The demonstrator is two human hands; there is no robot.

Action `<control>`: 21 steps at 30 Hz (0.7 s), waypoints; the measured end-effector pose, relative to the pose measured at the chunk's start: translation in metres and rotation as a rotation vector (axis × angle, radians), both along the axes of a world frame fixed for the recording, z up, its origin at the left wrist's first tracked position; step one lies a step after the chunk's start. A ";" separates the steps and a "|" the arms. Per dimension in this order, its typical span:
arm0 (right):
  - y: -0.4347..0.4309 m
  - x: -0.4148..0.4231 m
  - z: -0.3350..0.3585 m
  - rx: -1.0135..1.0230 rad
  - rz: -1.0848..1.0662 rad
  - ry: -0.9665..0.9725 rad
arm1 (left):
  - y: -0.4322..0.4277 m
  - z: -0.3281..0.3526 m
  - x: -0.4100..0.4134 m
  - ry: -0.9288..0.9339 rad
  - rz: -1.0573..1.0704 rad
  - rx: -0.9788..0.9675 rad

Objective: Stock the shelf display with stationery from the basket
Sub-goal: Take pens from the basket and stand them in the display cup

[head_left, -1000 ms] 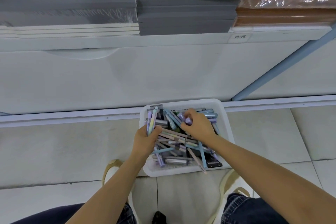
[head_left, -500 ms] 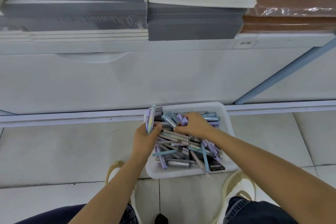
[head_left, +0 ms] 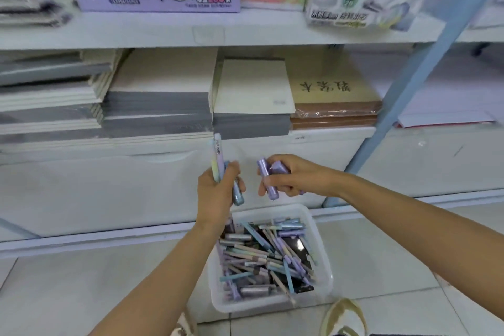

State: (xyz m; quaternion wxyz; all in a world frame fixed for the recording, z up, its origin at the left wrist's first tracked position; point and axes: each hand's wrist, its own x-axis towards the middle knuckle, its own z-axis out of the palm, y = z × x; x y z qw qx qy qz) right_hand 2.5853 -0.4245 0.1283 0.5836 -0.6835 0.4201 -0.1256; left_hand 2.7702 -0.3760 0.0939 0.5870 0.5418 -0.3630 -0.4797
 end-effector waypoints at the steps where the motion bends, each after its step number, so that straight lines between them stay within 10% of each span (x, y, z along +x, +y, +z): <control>1: 0.004 -0.004 0.013 -0.037 0.028 -0.011 | 0.001 0.014 -0.002 -0.041 -0.043 -0.023; 21: 0.045 -0.071 0.208 -0.542 -0.276 -0.233 | -0.005 0.216 -0.051 -0.303 -0.328 -0.395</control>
